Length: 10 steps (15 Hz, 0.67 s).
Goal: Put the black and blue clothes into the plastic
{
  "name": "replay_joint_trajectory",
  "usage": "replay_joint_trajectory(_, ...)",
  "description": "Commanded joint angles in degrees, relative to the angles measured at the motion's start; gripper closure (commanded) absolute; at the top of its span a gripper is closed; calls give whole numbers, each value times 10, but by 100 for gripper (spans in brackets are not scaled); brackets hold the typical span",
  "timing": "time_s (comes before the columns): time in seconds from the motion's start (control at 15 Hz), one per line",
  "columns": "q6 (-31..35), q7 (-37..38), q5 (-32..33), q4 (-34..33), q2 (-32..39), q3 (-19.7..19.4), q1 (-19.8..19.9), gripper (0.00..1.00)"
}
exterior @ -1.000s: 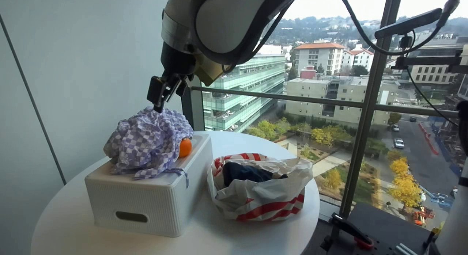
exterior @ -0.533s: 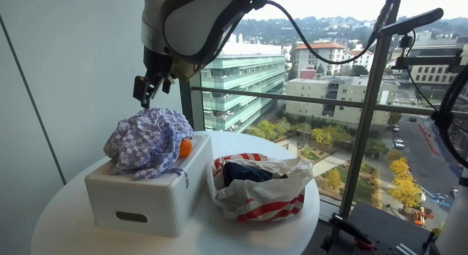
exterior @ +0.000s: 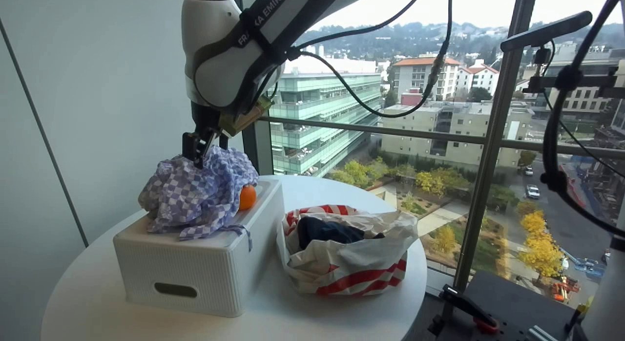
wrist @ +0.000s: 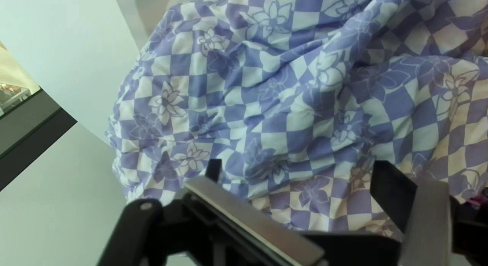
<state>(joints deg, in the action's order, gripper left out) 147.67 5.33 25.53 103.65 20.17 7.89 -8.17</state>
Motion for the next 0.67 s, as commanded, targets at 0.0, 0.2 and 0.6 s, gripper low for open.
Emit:
replay_joint_trajectory(0.0, -23, -23, -22, -64, 52, -25, -19, 0)
replay_joint_trajectory(0.2, -28, -33, -40, -76, 72, -30, -19, 6)
replay_joint_trajectory(0.6, -12, -57, -95, -34, 52, -20, -11, 64)
